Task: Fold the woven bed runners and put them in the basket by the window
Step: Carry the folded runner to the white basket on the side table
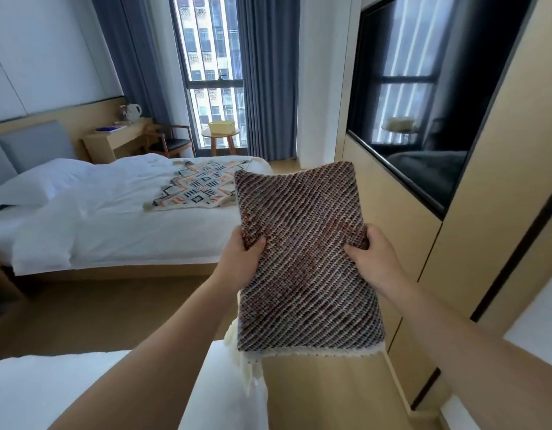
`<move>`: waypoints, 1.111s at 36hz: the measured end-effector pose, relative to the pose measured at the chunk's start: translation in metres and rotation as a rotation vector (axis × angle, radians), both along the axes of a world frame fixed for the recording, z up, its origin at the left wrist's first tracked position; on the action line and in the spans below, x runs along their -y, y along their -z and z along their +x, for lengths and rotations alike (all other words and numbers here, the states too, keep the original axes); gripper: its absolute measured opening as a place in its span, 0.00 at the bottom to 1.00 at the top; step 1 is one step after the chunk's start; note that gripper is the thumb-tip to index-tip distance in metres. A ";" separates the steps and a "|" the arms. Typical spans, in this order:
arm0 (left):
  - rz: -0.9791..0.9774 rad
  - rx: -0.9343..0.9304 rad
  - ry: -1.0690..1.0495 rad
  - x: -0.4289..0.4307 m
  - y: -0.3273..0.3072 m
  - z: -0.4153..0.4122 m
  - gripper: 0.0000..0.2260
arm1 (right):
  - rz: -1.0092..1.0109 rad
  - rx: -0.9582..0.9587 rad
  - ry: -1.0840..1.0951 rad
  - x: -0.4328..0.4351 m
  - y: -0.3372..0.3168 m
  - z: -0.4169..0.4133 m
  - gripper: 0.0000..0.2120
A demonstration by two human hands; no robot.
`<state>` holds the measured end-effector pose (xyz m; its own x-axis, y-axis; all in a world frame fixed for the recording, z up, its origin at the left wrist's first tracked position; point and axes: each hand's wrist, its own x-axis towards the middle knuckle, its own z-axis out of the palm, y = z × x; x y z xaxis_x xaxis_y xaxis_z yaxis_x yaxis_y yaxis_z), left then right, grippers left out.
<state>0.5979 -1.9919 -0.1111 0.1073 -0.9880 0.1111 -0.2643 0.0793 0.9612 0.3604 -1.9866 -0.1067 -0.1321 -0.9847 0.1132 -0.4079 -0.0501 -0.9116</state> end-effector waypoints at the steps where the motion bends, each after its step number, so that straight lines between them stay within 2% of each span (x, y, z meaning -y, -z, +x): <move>1: -0.003 0.002 0.003 0.010 -0.003 -0.003 0.15 | -0.011 -0.003 0.007 0.008 -0.001 -0.004 0.18; 13: -0.089 -0.021 0.016 0.154 -0.025 -0.083 0.12 | -0.105 0.077 0.008 0.153 -0.011 -0.089 0.13; 22: -0.088 -0.067 -0.066 0.251 -0.022 -0.135 0.12 | -0.098 0.073 -0.030 0.262 -0.021 -0.143 0.15; 31: -0.072 -0.079 -0.063 0.341 -0.010 -0.150 0.11 | -0.049 0.081 -0.047 0.360 -0.005 -0.158 0.14; 40: -0.052 -0.104 -0.039 0.465 0.012 -0.133 0.15 | -0.017 0.019 -0.016 0.478 0.007 -0.137 0.14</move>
<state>0.4649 -2.4573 -0.1229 0.1593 -0.9761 0.1480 -0.1674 0.1210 0.9784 0.2234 -2.4648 -0.1138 -0.1182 -0.9847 0.1281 -0.3899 -0.0726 -0.9180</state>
